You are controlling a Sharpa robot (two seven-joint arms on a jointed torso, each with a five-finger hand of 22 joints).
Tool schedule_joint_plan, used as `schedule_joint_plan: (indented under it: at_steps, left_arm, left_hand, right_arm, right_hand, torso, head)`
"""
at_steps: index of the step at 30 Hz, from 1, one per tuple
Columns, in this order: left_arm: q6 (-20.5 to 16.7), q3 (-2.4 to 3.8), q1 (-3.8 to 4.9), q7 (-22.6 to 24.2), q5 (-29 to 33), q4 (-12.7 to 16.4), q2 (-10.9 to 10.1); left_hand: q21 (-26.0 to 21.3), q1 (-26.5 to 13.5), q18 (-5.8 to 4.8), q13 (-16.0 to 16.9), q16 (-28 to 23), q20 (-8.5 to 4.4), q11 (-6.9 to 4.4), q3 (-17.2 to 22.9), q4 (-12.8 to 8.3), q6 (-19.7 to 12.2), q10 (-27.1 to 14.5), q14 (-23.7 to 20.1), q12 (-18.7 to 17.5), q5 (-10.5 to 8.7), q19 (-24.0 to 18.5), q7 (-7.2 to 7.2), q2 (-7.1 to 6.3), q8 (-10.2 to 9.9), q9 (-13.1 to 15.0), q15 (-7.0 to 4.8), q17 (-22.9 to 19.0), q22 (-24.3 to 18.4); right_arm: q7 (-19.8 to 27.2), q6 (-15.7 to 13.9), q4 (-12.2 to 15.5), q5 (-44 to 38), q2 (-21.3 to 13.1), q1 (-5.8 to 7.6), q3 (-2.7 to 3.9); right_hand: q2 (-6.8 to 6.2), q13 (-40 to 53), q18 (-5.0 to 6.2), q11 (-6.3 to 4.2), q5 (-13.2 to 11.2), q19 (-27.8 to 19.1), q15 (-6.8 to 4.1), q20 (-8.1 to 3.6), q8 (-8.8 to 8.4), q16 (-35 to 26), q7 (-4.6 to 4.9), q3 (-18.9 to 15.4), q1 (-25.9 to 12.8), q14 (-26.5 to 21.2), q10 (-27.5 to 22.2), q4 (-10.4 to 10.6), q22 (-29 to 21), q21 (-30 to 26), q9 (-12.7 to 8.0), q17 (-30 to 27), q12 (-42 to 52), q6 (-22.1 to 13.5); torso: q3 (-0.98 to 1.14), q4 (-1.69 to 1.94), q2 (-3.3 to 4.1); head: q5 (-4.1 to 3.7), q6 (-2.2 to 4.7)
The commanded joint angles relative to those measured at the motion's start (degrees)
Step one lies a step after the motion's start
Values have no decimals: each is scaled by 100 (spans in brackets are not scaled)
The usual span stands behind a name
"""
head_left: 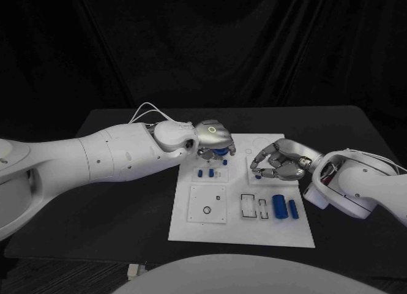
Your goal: Assemble the parts on the task board
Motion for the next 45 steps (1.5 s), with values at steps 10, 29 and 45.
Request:
schedule_joint_plan:
  at_steps: [10, 29, 45]
  left_arm:
    - [299, 8, -53, -153, -61, -151, 156]
    - [349, 8, -144, -84, -61, -207, 225]
    - [350, 8, -190, -13, -61, -412, 356]
  left_hand:
    - [-137, -150, 6, -31, -93, 25, 5, 77, 3, -30, 41, -55, 4, -40, -89, -35, -17, -21, -52, 38, -144, 1014]
    - [-201, -244, 18, -23, -112, 22, -51, 160, -24, 168, 129, -90, 46, -73, -115, 62, 0, 74, -59, 15, -195, 1008]
    - [-276, -223, 29, -12, -179, -1, -86, 305, -119, 364, 265, -140, 95, 26, -141, 87, 60, 182, -47, -9, -339, 997]
  right_arm:
    - [16, -3, 25, -9, -19, -14, 2]
    - [-4, 3, 3, -9, -10, -14, 2]
    - [-23, 15, 12, -9, -12, -14, 2]
  right_hand:
    - [-9, 1509, 56, 29, 0, 19, 35, 7, 33, 17, 16, -2, 3, 600, 593, -15, 963, 20, -6, 1509, 20, 38]
    - [-16, 1509, 58, 30, 18, 17, 34, 6, 37, 17, 19, -1, 17, 600, 593, -27, 961, 11, -12, 1509, 20, 36]
    - [-15, 1509, 57, 32, 26, 18, 35, 6, 37, 17, 20, 1, 23, 600, 593, -32, 961, 13, -16, 1509, 20, 35]
  torso:
    - [1, -1, 0]
    - [0, 2, 0]
    - [1, 0, 0]
  head:
    - [-15, -1]
    - [-17, -1]
    - [-23, -1]
